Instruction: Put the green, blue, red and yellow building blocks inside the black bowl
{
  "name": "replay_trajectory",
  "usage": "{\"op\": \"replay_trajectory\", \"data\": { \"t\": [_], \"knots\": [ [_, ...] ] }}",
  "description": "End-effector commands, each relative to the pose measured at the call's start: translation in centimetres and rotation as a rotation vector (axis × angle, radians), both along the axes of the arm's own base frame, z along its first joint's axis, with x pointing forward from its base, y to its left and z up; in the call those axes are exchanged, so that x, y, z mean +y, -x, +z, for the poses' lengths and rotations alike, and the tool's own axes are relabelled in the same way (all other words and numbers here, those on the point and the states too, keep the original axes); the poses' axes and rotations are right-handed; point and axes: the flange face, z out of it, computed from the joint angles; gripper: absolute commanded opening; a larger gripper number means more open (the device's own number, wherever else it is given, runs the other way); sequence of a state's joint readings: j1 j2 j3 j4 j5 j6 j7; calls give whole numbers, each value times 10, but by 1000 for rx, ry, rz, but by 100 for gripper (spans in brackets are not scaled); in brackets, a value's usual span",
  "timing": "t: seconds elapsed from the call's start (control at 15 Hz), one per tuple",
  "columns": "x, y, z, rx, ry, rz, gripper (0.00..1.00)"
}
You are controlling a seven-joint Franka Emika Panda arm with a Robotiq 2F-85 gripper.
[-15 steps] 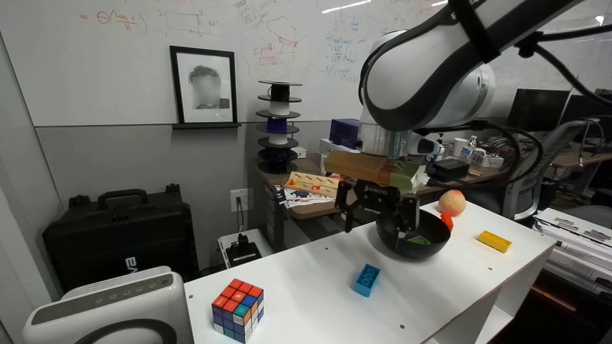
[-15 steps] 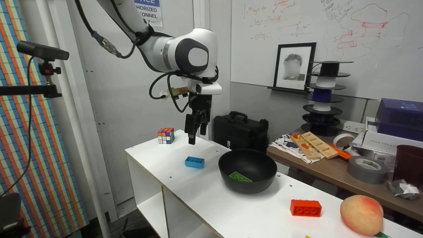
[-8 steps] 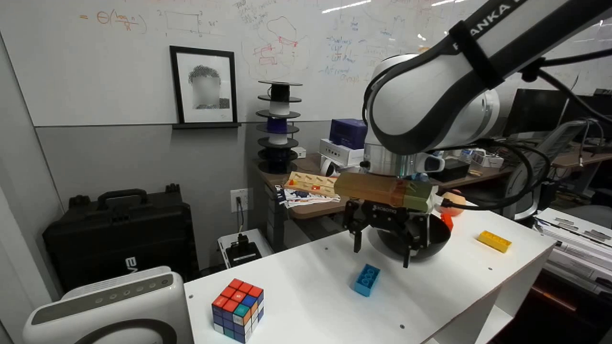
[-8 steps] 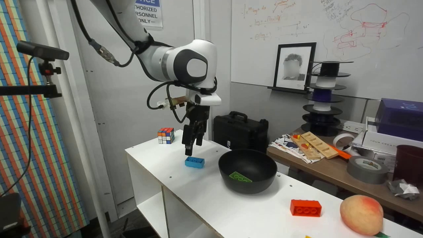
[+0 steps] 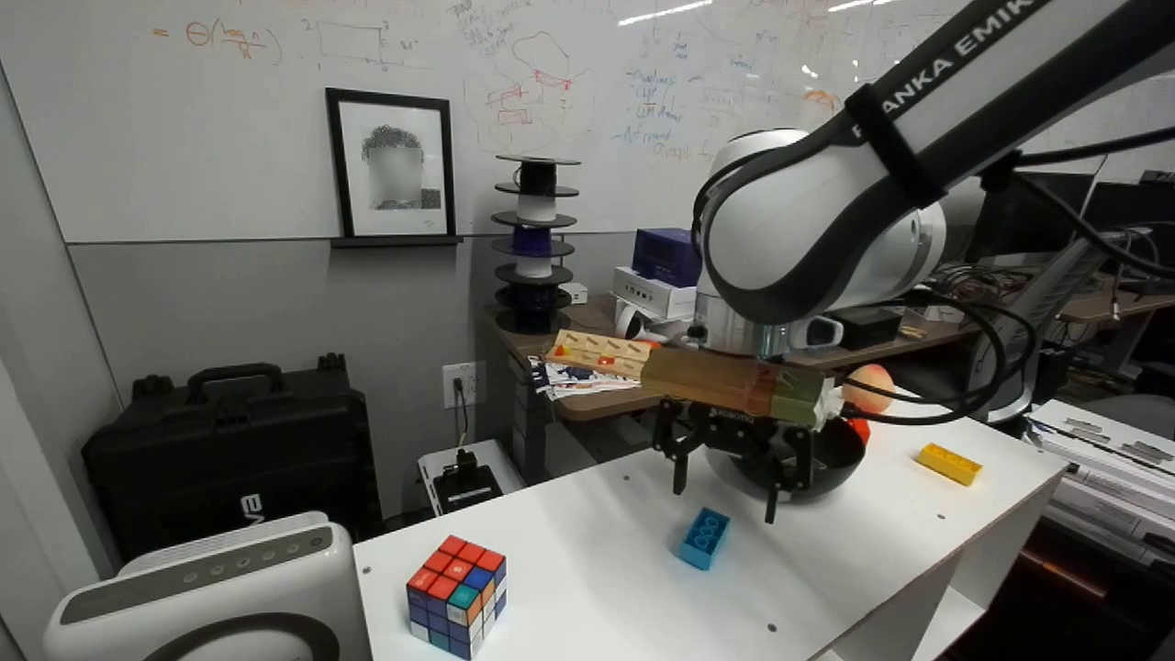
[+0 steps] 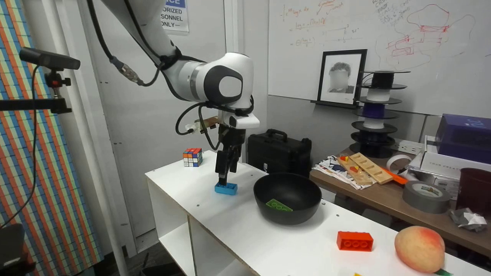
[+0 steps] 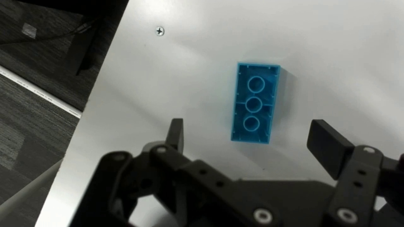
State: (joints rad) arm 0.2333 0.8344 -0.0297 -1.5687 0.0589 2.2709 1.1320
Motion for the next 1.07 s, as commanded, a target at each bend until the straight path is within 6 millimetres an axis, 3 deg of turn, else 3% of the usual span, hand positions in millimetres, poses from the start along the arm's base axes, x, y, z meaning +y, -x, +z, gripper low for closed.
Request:
{"op": "replay_trajectory", "data": {
  "t": [0.0, 0.4, 0.47, 0.53, 1.0],
  "knots": [
    [6, -6, -18, 2, -2, 41, 100],
    [6, -15, -34, -12, 19, 60, 100],
    [7, -18, -33, -19, 20, 60, 75],
    [9, -19, -32, -24, 20, 63, 75],
    [14, -11, -43, -4, 41, 110, 20]
  ]
}}
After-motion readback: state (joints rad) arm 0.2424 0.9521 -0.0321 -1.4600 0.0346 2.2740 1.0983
